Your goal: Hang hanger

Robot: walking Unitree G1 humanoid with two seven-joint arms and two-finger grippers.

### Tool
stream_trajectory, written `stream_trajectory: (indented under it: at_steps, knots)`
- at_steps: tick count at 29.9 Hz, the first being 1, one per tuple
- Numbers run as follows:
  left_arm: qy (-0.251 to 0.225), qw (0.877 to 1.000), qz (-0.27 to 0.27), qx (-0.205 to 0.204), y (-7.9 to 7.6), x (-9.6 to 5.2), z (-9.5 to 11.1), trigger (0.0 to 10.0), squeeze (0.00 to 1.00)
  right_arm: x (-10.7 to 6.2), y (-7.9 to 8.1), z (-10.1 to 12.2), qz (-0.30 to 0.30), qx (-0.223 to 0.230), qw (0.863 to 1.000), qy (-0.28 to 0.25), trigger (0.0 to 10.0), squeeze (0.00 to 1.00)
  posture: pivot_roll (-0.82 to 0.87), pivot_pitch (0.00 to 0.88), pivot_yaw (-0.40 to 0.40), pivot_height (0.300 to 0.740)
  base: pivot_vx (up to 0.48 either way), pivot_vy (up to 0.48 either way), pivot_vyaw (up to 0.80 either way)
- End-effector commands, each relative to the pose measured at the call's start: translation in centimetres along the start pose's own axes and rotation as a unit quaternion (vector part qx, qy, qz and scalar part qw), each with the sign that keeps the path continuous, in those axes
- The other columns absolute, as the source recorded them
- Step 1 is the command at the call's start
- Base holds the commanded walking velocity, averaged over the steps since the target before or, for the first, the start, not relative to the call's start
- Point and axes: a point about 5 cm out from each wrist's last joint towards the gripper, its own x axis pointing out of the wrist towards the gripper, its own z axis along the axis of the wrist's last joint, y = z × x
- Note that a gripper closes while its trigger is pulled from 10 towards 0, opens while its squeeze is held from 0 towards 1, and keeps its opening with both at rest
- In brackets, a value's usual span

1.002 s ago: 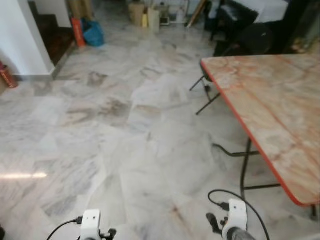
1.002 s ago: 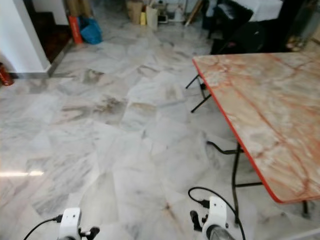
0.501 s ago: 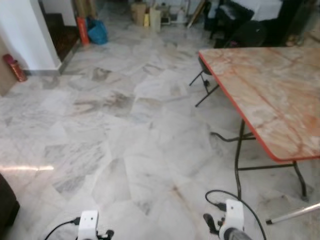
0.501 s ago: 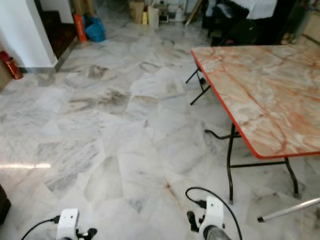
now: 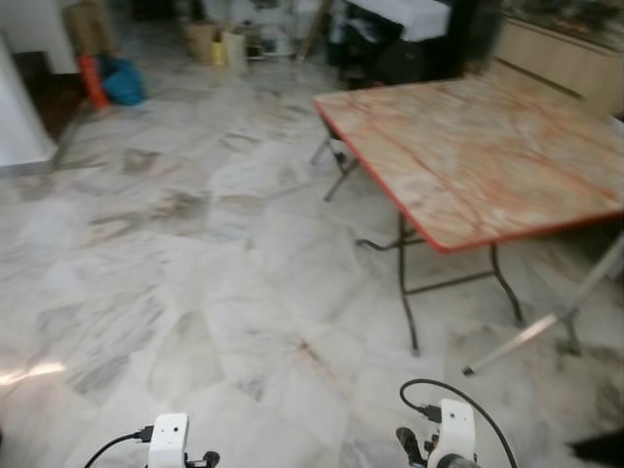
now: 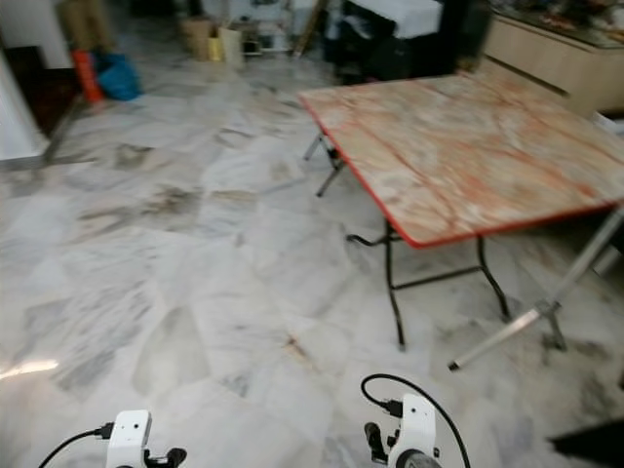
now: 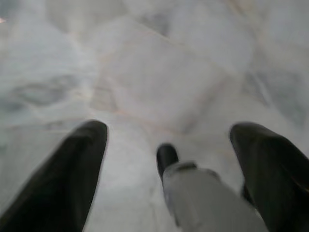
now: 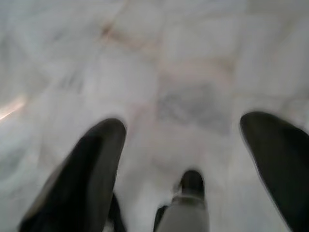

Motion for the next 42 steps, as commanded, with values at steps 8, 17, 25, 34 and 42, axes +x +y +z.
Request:
stream_trajectory:
  at_steps: [8,17,25,34,42]
  knots:
    - [0.002,1.000,-0.004,0.010,0.0,0.0,0.2,10.0,0.00,0.0,0.1,0.1,-0.005,0.004,1.000,-0.002,10.0,0.00,0.00,0.000,-0.002,0.740,0.000,0.000,-0.68]
    - [-0.001,1.000,-0.003,0.013,0.1,0.1,0.4,10.0,0.00,0.1,0.1,0.2,-0.007,0.003,1.000,-0.003,10.0,0.00,0.01,0.000,-0.003,0.740,0.000,0.000,-0.69]
    - [-0.002,1.000,0.002,0.013,0.2,0.1,0.4,10.0,0.00,0.1,0.1,0.4,-0.008,0.003,1.000,-0.004,10.0,0.00,0.00,0.000,-0.002,0.740,0.000,-0.216,-0.69]
    - [-0.013,1.000,-0.001,0.023,0.0,0.2,1.1,10.0,0.00,0.1,0.1,0.6,-0.008,0.004,1.000,-0.006,10.0,0.00,0.00,0.000,-0.003,0.740,0.000,-0.252,-0.69]
    - [-0.015,1.000,-0.007,0.026,-0.2,0.2,1.2,10.0,0.00,0.1,0.0,0.6,-0.009,0.003,1.000,-0.006,10.0,0.00,0.00,0.000,-0.004,0.740,0.000,-0.186,-0.69]
